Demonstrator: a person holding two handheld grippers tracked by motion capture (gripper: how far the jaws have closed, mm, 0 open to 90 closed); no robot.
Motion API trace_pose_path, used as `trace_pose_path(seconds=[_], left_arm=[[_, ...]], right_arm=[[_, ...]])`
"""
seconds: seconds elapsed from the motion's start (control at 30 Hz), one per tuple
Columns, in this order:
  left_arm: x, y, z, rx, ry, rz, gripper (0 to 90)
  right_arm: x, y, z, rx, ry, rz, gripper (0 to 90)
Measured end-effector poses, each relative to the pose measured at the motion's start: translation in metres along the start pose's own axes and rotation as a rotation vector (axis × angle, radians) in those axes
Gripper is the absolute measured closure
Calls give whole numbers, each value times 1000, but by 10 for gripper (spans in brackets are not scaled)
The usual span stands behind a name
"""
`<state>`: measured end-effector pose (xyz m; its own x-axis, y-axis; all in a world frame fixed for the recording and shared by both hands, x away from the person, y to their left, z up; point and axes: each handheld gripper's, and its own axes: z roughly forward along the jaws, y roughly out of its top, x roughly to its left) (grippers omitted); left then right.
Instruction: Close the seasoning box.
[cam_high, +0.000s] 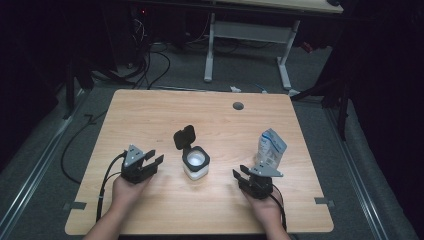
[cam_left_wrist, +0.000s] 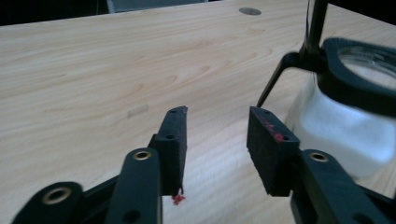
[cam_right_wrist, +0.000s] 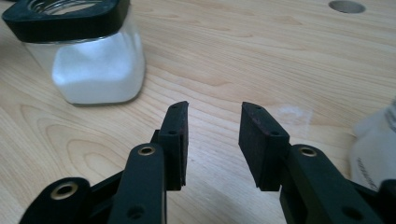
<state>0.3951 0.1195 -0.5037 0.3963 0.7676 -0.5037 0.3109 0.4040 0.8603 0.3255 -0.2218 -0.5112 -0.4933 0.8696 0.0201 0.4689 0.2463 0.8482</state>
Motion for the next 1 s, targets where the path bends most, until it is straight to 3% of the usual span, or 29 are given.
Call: trace_pose_path(seconds=[0.27,0.37,0.47,0.63,0.73,1.0], left_arm=[[-19,21,32,-36,-20,-49,756],[-27,25,37,-46,-36,-67,791],[-35,27,38,-49,-54,-66,819],[-39,26,35,-49,-72,-72,863],[-42,25,32,-57,-80,-79,875],[-48,20,25,-51,-109,-75,874]], right_arm=[[13,2,13,14,43,-14,683],[19,3,19,16,65,-16,775],[25,5,22,15,93,-25,899],[40,12,31,24,134,-53,900],[48,17,38,28,132,-71,900],[54,21,45,28,139,-78,900]])
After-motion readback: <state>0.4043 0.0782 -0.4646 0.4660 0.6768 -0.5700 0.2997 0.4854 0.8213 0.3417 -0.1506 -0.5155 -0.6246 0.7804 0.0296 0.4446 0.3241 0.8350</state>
